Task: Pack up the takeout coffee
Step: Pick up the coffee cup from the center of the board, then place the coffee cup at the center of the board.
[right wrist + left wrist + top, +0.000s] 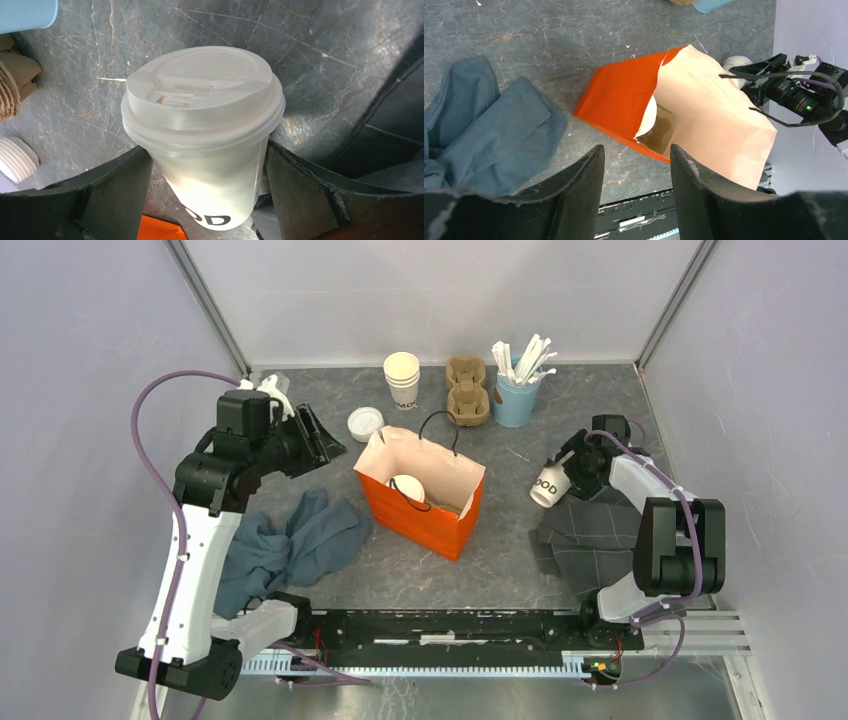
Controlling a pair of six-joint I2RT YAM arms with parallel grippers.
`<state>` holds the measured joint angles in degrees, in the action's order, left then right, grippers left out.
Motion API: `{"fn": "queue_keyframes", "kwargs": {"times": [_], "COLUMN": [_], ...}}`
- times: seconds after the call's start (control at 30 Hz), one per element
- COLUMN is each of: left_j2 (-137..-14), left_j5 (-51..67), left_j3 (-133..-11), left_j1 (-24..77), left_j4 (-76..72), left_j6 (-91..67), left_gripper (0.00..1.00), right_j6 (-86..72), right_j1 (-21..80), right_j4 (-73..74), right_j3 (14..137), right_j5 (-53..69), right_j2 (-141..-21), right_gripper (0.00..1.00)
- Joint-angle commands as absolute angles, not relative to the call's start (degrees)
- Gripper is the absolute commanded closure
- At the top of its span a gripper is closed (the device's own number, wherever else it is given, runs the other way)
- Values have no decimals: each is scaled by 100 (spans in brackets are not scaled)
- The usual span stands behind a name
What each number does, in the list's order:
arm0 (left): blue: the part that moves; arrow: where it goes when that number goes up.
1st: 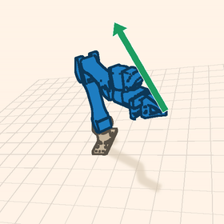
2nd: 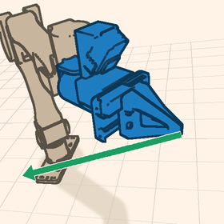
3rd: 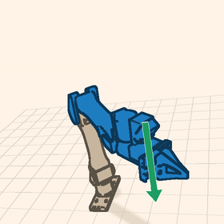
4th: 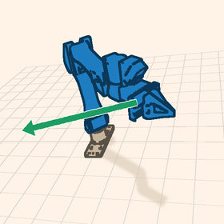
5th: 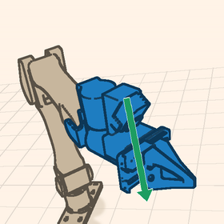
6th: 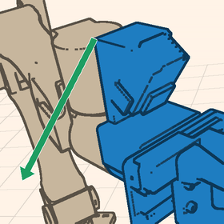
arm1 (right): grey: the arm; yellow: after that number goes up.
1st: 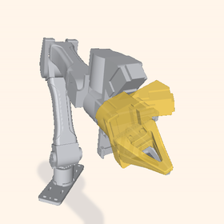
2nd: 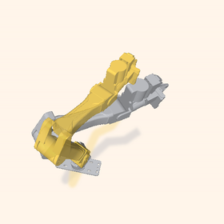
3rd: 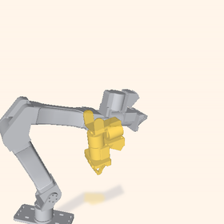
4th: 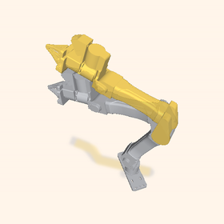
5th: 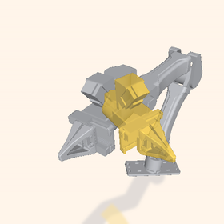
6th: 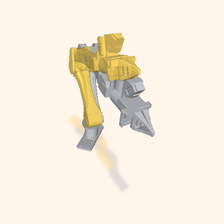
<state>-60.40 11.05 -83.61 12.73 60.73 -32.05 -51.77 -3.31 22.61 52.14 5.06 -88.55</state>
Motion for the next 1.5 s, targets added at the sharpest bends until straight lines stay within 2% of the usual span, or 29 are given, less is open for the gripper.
{"fn": "queue_keyframes", "kwargs": {"times": [0.0,0.17,0.4,0.53,0.7,0.87,1.07,1.17,1.3,1.47], "left_j2": [-6061,-6145,-6335,-6280,-6092,-6165,-6515,-6653,-6658,-6672], "left_j5": [1152,1158,1537,2207,3254,3907,4220,4306,3968,3575], "left_j3": [-8671,-8885,-9546,-9504,-8759,-8298,-8296,-8259,-8267,-8227], "left_j1": [1292,1292,1292,1292,1296,1292,1300,1425,1844,1984], "left_j4": [5888,5889,5624,4651,2753,1007,-248,-881,-916,-805], "left_j6": [-3020,-3019,-3195,-3454,-4232,-5210,-5966,-6309,-6004,-6230], "left_gripper": [42,42,39,34,28,24,17,17,17,17], "right_j6": [-4402,-3691,-2708,-2258,-1975,-2343,-3675,-4084,-4352,-4141], "right_j1": [-256,-191,89,439,879,1145,1464,1725,2044,2216], "right_j4": [1811,1343,81,-677,-1105,-1496,-2672,-2956,-3052,-2911], "right_j3": [5291,5218,5159,5161,5708,6713,7601,8003,8327,8174], "right_j5": [368,629,1591,2285,2720,2920,3162,3173,3111,3260], "right_j2": [-8560,-8150,-7166,-6618,-6216,-6315,-6769,-7060,-7319,-7307], "right_gripper": [17,23,22,22,22,21,20,20,20,20]}}
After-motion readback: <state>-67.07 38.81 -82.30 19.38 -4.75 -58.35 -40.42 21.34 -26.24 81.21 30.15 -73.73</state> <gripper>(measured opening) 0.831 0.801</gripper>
